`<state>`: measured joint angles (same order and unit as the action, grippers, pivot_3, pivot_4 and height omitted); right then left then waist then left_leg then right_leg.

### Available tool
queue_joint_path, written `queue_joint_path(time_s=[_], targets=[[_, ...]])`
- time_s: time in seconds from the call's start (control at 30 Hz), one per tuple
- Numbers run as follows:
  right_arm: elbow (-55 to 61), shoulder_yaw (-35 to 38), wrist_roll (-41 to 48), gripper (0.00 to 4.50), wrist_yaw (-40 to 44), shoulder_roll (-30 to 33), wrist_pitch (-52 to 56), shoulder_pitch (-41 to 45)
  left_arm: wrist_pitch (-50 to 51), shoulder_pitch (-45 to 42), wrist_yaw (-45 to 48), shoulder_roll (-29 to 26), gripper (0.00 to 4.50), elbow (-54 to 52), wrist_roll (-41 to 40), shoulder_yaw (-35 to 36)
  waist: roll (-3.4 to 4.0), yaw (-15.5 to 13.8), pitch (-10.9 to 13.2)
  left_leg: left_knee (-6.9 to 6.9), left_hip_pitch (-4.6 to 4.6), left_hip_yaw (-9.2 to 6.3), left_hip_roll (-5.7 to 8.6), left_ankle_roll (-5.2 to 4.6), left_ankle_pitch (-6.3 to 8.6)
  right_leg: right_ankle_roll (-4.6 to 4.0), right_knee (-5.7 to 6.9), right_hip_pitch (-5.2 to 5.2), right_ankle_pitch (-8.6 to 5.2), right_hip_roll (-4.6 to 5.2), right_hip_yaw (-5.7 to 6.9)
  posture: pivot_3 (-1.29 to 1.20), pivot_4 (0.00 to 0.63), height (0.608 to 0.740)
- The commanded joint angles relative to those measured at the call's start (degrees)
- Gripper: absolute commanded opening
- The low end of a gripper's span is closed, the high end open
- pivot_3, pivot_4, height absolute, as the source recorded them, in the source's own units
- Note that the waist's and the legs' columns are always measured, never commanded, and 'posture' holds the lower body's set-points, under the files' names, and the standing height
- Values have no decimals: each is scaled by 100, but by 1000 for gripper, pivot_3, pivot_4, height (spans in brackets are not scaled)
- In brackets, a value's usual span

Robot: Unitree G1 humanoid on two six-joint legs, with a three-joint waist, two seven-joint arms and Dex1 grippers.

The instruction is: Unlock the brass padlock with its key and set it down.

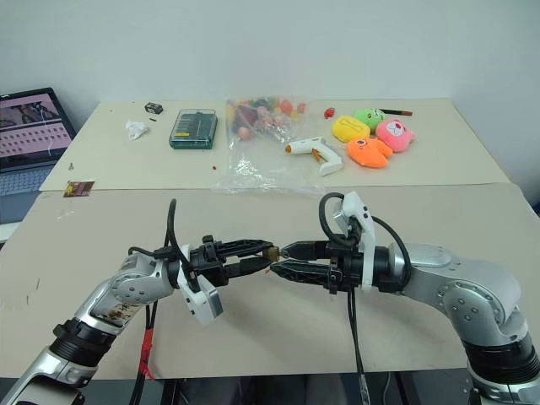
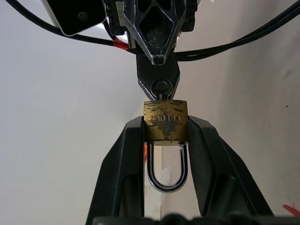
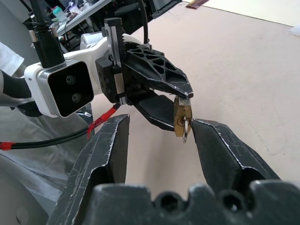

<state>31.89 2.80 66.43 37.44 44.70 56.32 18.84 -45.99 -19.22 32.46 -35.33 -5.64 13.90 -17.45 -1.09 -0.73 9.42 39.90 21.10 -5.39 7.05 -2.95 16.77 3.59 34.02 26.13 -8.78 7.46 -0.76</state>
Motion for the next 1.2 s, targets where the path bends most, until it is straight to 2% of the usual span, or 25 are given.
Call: queue_joint_path(time_s=[0.03, 0.27, 0.57, 0.7, 0.83, 0.87, 1.1, 1.17, 1.2], targets=[[69, 37, -50, 2695, 63, -63, -102, 37, -93, 26, -27, 28, 797, -177, -47, 45, 0, 0, 0, 0, 0, 0, 0, 0, 0, 0, -1, 0, 0, 0, 0, 0, 150, 740], [23, -249, -449, 2695, 55, -234, -112, 164, -94, 58, -43, 71, 797, -193, -11, 58, 0, 1, 0, 1, 0, 1, 0, 1, -1, 0, 1, 0, 0, 0, 0, 0, 150, 740], [-3, -227, -421, 2695, 64, -347, -1, 247, -93, 71, -45, 101, 797, -206, 4, 66, 0, 1, 0, 1, 0, 1, 0, 1, -1, 0, 1, 1, 0, 0, 0, 0, 150, 740], [-19, -223, -397, 1681, 44, -381, 32, 240, -95, 64, -42, 113, 797, -194, 8, 55, 0, 3, 0, 1, 0, 1, 0, 1, 0, -1, 1, 1, 0, 0, 0, 0, 150, 740], [-11, -235, -395, 303, 46, -398, 49, 217, -92, 64, -55, 139, 797, -185, 33, 51, 0, 2, 0, 1, 0, 1, 1, 1, -1, -1, 1, 0, 1, 0, 0, 0, 150, 740], [-18, -236, -389, 132, 34, -408, 58, 217, -92, 65, -57, 143, 797, -182, 36, 51, 0, 3, 0, 1, 0, 1, 1, 1, 0, -1, 1, 0, 1, 0, 0, 0, 150, 740], [15, -258, -390, 124, 33, -408, 100, 226, 50, 148, -9, 139, 797, -147, -144, 52, 0, 3, 0, 2, 0, 1, 0, 1, -1, -1, 1, 1, 1, 0, 0, 0, 150, 740], [-6, -257, -415, 124, 34, -410, 104, 256, 219, 207, 177, 78, 1803, -136, -558, 0, 0, 5, 0, 2, 0, 1, 0, 1, -1, -1, 1, 1, 1, 0, 0, 0, 150, 740], [-24, -255, -429, 124, 37, -412, 102, 269, 260, 218, 209, 75, 2035, -136, -619, 4, 0, 8, 0, 1, 0, 1, 1, 1, -1, -1, 1, 1, 1, 0, 0, 0, 150, 740]])
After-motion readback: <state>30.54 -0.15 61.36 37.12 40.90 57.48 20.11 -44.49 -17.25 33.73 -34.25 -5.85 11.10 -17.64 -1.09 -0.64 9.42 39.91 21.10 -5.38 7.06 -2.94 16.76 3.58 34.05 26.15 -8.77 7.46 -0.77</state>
